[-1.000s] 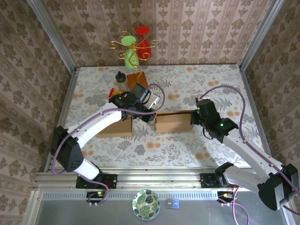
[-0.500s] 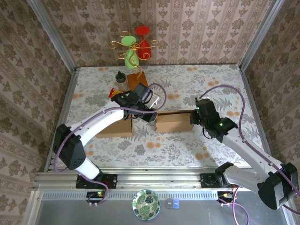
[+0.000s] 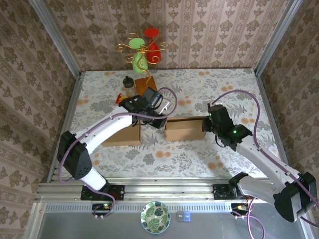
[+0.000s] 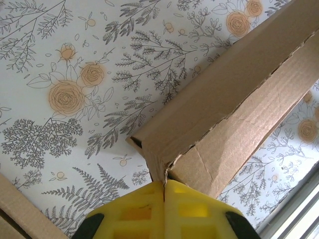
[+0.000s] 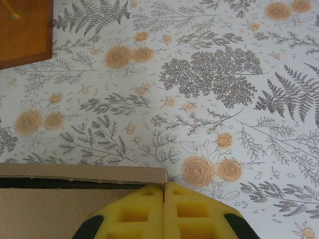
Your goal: Fold the paper box
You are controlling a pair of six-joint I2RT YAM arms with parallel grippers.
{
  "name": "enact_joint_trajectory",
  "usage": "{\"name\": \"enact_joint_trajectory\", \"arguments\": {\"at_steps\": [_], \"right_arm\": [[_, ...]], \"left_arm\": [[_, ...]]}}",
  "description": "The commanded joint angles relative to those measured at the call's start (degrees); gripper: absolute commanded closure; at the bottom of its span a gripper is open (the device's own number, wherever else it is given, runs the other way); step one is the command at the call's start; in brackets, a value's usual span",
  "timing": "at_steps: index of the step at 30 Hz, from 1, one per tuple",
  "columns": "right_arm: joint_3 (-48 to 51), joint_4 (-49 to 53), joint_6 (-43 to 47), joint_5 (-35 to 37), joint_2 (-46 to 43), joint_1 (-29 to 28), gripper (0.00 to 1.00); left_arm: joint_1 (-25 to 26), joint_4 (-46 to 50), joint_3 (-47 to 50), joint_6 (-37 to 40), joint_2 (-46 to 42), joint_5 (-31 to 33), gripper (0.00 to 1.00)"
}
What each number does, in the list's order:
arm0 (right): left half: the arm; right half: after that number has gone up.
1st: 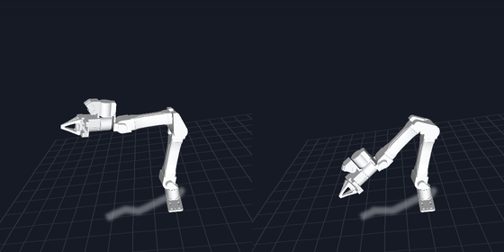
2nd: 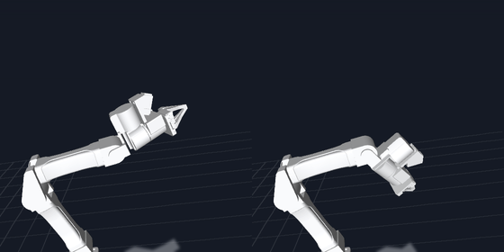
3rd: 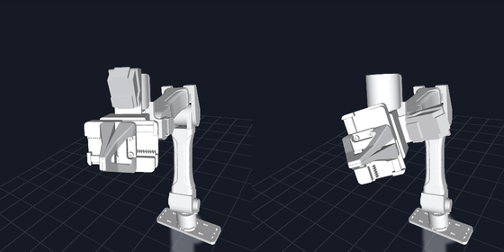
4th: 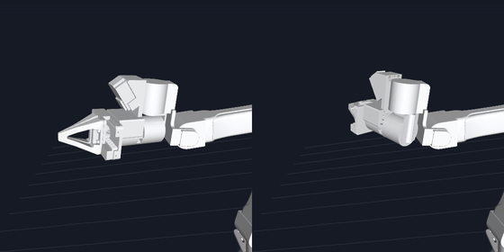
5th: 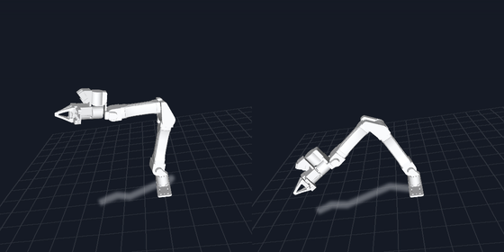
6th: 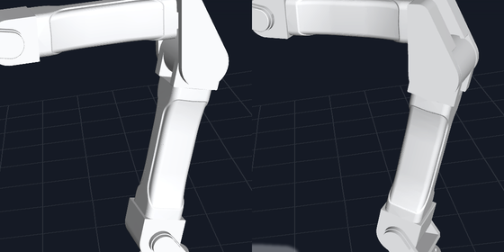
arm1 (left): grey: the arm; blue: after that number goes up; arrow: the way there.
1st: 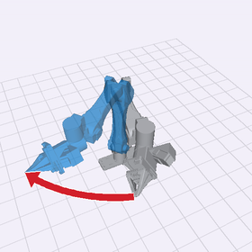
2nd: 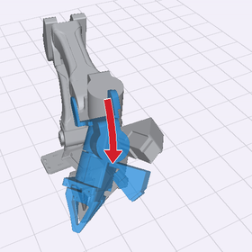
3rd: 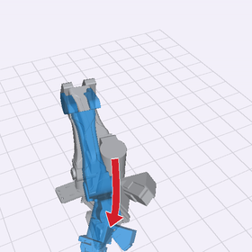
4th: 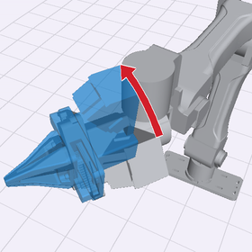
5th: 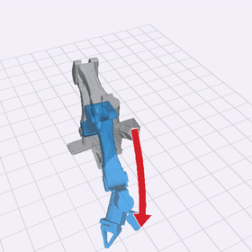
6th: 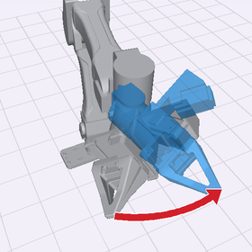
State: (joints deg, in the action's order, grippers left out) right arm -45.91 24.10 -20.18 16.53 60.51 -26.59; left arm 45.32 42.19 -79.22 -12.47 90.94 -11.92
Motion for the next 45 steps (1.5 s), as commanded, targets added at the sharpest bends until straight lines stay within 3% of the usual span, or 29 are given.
{"name": "enact_joint_trajectory", "arguments": {"at_steps": [1, 19, 45], "right_arm": [[-0.76, 2.62, -1.55, 1.11, 0.97, -0.53, 1.00], [-0.77, 2.07, -3.38, 4.72, 2.10, -3.49, 1.00], [-0.76, 1.17, -3.29, 6.20, 3.56, -4.42, 1.00]], "left_arm": [[0.09, 2.05, -2.08, -4.41, 0.91, -1.53, 0.99], [-1.79, 9.70, -8.95, -23.56, 5.06, -7.28, 1.00], [-6.34, 15.65, -15.36, -30.15, 10.55, -19.92, 1.00]]}}
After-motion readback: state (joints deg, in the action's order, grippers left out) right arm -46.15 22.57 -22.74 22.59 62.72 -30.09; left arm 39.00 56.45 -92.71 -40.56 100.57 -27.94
